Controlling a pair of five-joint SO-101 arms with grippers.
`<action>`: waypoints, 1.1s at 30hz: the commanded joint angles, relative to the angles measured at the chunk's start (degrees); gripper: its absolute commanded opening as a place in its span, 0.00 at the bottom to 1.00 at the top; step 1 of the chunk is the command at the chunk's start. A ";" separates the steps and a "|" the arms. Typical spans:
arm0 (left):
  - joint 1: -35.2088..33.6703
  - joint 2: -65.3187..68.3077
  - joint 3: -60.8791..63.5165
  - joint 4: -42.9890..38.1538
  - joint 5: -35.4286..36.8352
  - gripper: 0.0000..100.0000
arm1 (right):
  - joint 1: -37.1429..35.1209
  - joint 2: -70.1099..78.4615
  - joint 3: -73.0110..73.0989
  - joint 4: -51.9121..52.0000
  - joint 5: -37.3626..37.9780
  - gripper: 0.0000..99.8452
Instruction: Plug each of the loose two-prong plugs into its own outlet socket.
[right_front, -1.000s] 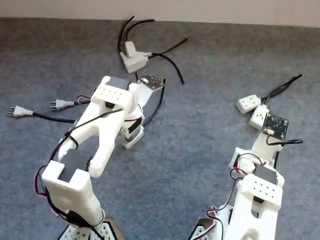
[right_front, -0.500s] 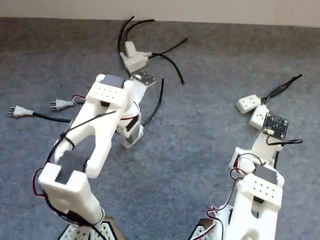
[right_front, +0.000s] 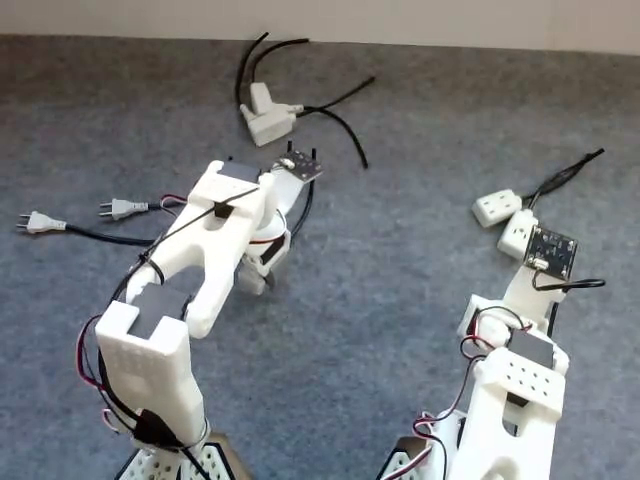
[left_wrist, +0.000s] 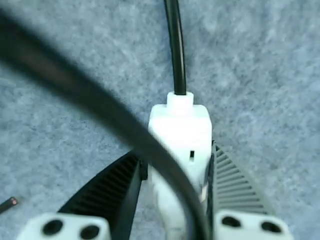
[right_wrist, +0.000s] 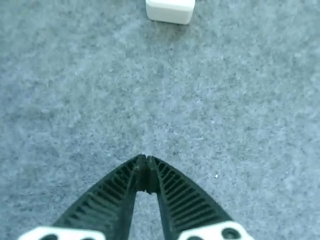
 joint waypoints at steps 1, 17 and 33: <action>-0.66 -0.22 -0.48 -2.99 -0.26 0.13 | 0.66 -0.66 -0.40 -0.92 -0.35 0.01; -10.42 10.07 -55.43 5.80 7.30 0.08 | 0.66 -0.66 -0.40 -0.92 -0.35 0.01; -11.12 47.60 -93.05 -1.23 -1.76 0.24 | 0.66 -0.66 -0.40 -0.92 -0.35 0.01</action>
